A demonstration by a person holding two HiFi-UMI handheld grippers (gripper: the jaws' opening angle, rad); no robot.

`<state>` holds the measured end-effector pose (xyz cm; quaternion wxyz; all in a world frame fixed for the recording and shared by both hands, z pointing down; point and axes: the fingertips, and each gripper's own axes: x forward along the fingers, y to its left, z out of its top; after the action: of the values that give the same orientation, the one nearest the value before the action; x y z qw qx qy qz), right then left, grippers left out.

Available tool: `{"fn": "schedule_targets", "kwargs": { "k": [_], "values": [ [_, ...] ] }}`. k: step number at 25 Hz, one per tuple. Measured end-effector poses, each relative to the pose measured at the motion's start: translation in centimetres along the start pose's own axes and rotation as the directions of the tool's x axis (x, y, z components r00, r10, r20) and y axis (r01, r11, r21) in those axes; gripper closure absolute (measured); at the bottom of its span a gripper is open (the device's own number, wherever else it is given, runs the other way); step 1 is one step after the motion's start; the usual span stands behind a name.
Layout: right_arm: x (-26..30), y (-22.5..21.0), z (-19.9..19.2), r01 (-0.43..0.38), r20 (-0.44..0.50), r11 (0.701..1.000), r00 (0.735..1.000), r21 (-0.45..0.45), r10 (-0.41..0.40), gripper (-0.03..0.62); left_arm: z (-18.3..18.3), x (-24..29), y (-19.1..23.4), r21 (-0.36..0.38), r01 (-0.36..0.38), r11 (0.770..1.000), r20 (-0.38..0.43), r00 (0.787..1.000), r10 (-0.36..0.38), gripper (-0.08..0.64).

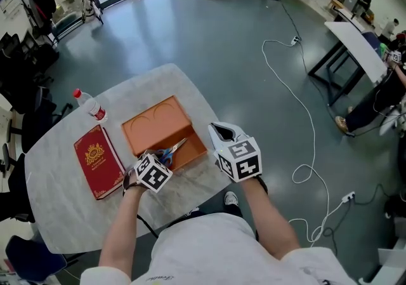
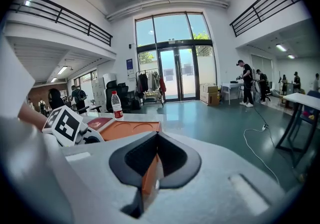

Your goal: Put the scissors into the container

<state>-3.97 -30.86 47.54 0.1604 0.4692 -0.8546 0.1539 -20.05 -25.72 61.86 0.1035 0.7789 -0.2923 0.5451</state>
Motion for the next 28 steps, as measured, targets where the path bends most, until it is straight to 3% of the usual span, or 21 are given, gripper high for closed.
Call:
{"fn": "schedule_targets", "kwargs": {
  "k": [19, 28],
  "values": [
    [-0.1, -0.4, -0.5, -0.013, -0.012, 1.0, 1.0, 0.004, 0.014, 0.588, 0.0, 0.2, -0.5, 0.022, 0.04, 0.999, -0.051, 0.998, -0.039, 0.476],
    [0.1, -0.1, -0.1, -0.054, -0.018, 0.998, 0.998, -0.015, 0.054, 0.588, 0.0, -0.9, 0.6, -0.045, -0.038, 0.998, -0.03, 0.999, 0.036, 0.476]
  ]
}}
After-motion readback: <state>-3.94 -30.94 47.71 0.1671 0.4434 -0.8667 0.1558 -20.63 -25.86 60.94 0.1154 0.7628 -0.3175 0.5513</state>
